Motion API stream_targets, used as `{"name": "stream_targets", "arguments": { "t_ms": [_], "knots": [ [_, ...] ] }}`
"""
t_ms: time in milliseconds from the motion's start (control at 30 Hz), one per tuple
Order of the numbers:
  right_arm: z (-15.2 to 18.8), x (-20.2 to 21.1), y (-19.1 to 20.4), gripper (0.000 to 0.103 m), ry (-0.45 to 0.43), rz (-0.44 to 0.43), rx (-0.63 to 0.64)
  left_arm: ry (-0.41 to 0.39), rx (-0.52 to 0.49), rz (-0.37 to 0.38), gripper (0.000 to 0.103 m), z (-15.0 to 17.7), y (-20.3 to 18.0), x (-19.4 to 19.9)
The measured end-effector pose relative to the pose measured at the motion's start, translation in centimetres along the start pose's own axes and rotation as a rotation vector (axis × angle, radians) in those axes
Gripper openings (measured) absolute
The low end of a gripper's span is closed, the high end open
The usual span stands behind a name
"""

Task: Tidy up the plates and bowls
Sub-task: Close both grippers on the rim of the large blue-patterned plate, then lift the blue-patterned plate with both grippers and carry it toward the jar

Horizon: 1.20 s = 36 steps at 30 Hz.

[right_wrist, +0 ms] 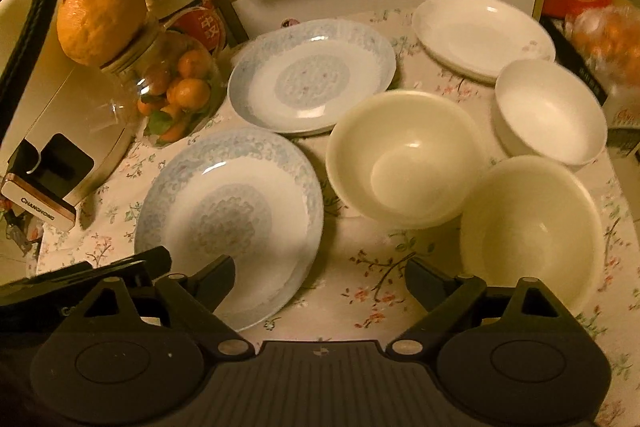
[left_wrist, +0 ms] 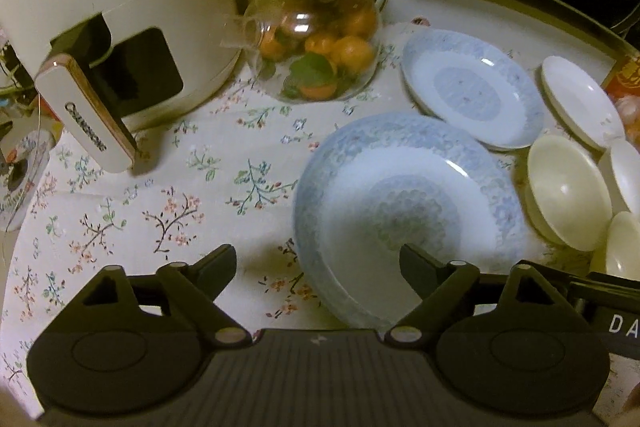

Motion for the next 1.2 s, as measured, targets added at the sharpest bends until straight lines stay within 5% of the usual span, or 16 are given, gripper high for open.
{"name": "stream_targets", "arguments": {
  "t_ms": [400,800,1033,1200],
  "knots": [
    [0.0,-3.2,-0.5,0.08,0.038,0.039,-0.037,0.055,0.073,0.048,0.048,0.3,1.3,-3.3],
    [-0.5,-5.2,0.5,0.057,0.027,0.05,-0.023,-0.024,0.048,0.084,0.036,-0.5,0.6,-3.9],
    [-0.6,-5.2,0.8,0.018,0.023,-0.005,-0.038,-0.038,0.072,0.079,0.025,-0.4,1.2,-3.8],
    [-0.3,-5.2,1.3,0.019,0.019,-0.001,-0.022,-0.041,0.077,0.083,0.016,-0.3,1.9,-3.6]
  ]
}}
Point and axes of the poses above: each gripper's, at about its wrist camera, not at the fingertips, and x roughly against the way its jaws point, y to its left, z to its underside, the point moved 7 cm from there along -x, roughly the way its jaws point
